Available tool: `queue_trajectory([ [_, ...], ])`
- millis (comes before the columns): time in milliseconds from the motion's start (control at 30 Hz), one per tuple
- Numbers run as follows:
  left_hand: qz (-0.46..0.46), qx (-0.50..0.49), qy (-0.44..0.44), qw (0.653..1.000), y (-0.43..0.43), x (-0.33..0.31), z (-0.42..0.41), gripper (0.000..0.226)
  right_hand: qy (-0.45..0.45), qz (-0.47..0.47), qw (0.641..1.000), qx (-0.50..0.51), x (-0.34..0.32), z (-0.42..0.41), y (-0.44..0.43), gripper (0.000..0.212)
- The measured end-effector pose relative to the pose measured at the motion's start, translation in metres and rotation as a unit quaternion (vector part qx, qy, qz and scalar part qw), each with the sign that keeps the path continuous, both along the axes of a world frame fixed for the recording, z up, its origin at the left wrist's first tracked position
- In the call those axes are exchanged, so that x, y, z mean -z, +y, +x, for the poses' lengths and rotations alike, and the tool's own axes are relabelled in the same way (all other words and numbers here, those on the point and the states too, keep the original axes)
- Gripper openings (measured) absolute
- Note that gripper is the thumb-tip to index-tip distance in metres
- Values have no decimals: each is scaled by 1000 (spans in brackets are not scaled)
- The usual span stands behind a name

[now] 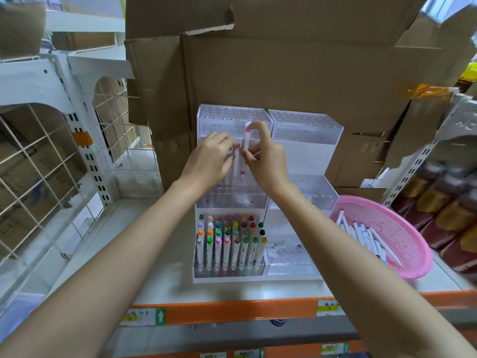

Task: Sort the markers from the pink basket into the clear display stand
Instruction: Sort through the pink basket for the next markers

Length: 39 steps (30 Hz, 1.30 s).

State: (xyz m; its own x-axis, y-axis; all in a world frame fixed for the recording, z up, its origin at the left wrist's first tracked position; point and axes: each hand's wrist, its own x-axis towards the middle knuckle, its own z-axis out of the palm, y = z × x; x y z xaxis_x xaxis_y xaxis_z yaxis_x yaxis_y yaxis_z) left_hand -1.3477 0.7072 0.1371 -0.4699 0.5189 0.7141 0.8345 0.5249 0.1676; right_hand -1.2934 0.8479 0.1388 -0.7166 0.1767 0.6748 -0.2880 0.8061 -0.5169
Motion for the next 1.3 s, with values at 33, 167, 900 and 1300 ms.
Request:
queue_trajectory([
  [33,1,4,6,1000,-2,2,1,22,0,5,1000,2,2,0,1,36],
  [167,18,9,8,1000,-14,5,3,32,-9,56,998,16,3,1,3,31],
  [900,-33,-34,14,999,-15,13,3,49,-42,56,997,-14,1,-3,7,24],
  [1300,-40,-40,15,998,-15,14,5,51,-47,109,993,-3,4,0,12,20],
])
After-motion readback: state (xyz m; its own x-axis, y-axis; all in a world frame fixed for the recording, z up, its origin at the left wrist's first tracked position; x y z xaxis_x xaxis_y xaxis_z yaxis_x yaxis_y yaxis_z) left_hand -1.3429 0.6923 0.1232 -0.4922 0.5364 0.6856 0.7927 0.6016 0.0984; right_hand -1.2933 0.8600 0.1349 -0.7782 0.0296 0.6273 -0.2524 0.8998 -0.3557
